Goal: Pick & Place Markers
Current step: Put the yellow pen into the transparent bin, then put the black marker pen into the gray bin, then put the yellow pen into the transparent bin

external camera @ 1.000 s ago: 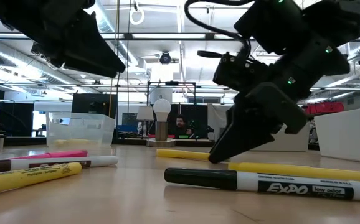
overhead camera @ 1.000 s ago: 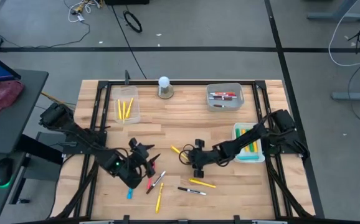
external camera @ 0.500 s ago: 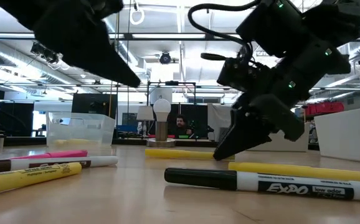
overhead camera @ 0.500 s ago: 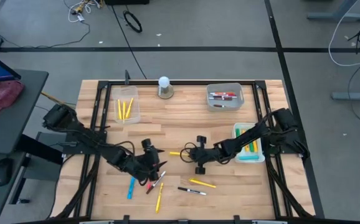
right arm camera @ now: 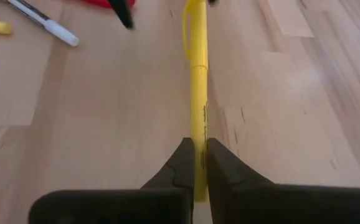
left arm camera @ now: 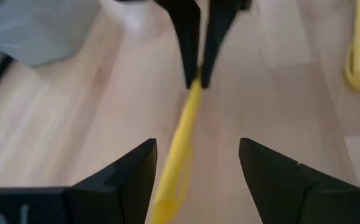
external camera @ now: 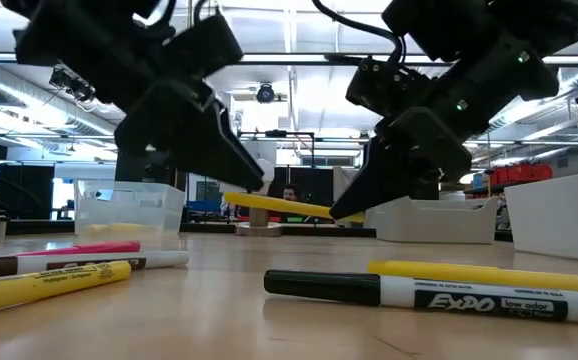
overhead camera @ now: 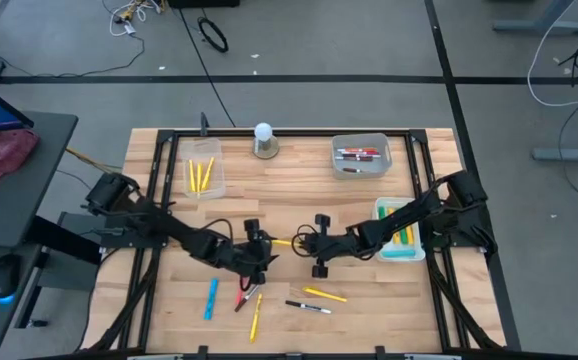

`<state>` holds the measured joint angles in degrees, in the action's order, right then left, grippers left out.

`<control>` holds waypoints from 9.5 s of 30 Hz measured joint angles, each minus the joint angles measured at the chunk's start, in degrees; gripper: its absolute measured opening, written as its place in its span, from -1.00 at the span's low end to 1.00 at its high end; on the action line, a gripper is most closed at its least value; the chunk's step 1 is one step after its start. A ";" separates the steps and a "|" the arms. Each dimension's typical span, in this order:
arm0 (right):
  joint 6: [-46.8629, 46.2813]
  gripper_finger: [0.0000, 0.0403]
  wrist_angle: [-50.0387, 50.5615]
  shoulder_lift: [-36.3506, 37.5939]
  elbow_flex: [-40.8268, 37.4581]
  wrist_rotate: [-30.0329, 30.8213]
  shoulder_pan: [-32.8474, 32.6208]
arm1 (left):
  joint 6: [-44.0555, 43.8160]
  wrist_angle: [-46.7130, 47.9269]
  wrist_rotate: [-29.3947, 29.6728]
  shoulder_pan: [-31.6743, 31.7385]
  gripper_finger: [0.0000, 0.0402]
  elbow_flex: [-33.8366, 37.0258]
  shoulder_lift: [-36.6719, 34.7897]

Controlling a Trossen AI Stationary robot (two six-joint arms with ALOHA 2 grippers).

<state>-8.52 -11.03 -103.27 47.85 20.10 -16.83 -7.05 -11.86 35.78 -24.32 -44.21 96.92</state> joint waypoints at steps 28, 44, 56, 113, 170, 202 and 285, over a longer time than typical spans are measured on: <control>1.28 -0.87 -1.74 0.18 0.19 -0.42 -1.28 | -1.24 -0.35 -6.77 2.32 -0.73 -0.02 4.05; -8.73 -0.40 7.58 1.27 0.29 11.17 -0.54 | -21.22 33.19 3.58 2.31 -0.73 -2.94 -8.09; -8.45 -0.39 3.83 1.27 0.28 10.45 -0.58 | -57.78 92.04 -2.59 17.47 -0.70 -11.75 -21.59; -2.69 -0.01 10.84 19.08 0.29 2.35 -11.80 | -19.94 31.82 -0.75 7.99 -0.04 1.61 -34.70; -18.04 -0.86 -1.10 -12.52 4.95 6.45 -25.60 | -17.79 -10.47 17.12 -19.69 -0.04 -3.98 -2.14; -18.93 -0.92 65.80 35.37 13.10 15.18 4.31 | -14.21 -4.02 17.12 -18.69 -0.04 -3.91 -2.14; -6.67 -0.93 -9.05 -3.01 4.82 6.60 -17.63 | -19.68 -0.15 16.92 -18.39 -0.04 -3.91 -1.98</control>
<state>-15.19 -20.08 -106.28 52.67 26.69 -34.46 -26.73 -12.01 52.70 -42.71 -48.12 94.94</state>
